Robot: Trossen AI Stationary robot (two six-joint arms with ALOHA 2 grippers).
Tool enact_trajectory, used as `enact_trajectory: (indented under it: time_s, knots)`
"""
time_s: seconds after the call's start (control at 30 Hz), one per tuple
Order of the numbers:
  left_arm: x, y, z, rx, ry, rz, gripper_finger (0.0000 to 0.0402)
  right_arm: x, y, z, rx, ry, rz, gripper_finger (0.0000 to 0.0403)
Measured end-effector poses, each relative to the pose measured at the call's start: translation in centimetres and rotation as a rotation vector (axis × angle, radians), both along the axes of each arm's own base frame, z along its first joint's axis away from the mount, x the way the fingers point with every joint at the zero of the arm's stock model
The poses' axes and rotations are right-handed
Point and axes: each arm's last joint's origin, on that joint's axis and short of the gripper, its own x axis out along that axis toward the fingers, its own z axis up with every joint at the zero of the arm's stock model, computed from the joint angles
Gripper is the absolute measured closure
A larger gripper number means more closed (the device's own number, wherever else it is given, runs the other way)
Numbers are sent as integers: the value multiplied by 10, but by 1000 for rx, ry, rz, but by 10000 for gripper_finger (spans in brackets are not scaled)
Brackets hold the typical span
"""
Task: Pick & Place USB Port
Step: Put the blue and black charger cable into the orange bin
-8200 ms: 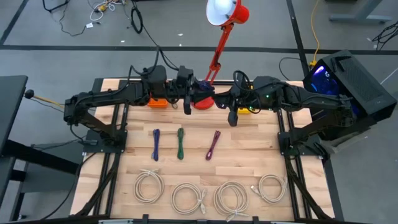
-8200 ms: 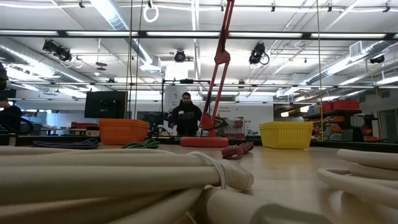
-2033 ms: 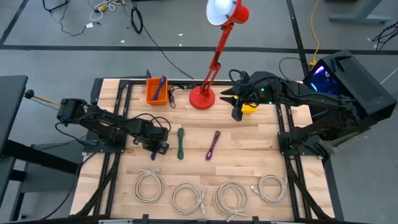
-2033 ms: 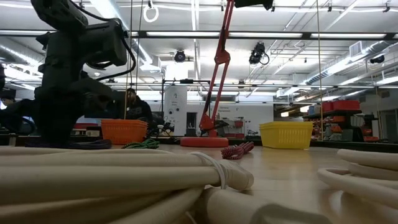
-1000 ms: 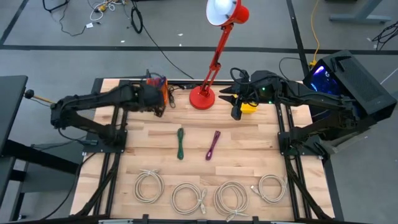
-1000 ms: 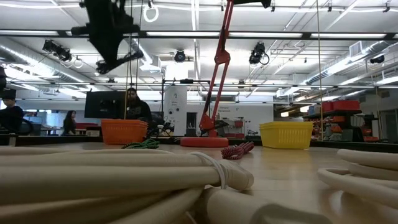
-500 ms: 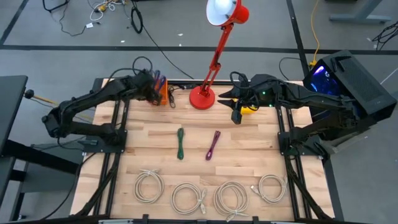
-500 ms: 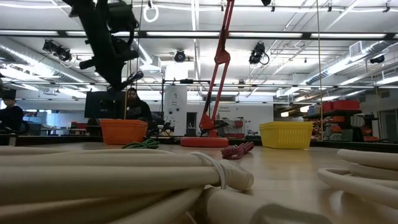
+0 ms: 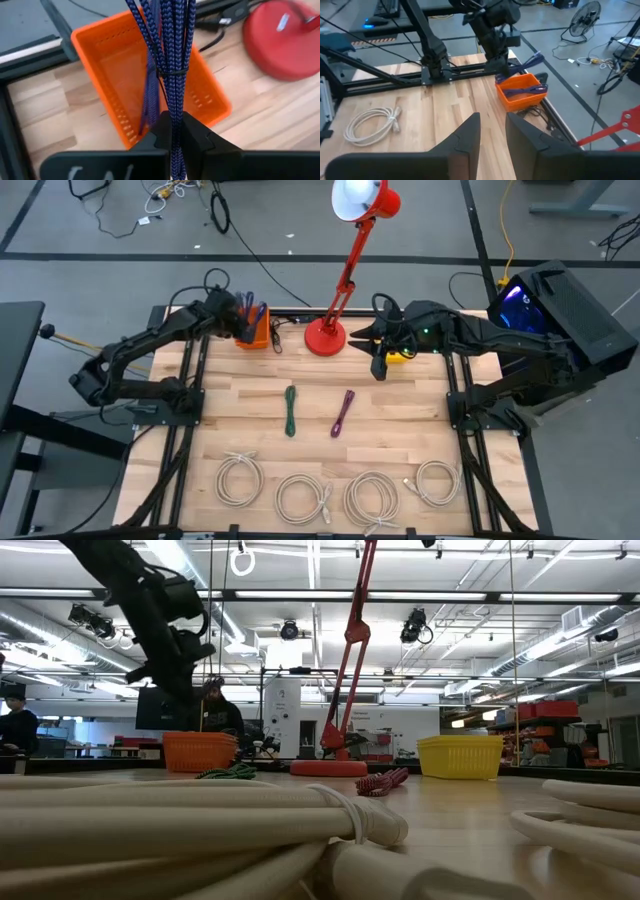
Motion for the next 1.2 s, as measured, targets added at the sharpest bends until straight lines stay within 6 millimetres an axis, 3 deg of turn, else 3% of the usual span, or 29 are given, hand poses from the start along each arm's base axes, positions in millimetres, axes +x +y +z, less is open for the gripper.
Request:
enact_trajectory:
  time_s: [0.43, 0.57, 0.87, 1.07, 1.2]
  knots:
    - [-15, 18, -8, 66, -73, -23, 383, 4, 3, 6, 19, -80, 4, 307]
    - [-13, 22, -15, 43, -81, -138, 383, 8, 3, 4, 32, -78, -7, 307]
    - [-9, 32, -36, 8, 27, -158, 383, 15, 2, -2, 54, -60, -36, 307]
    - [-8, 36, -39, -1, -10, -196, 383, 17, 3, -3, 52, -58, -45, 307]
    - [-8, 36, -38, -26, -59, -236, 345, 17, 2, -3, 49, -62, -52, 307]
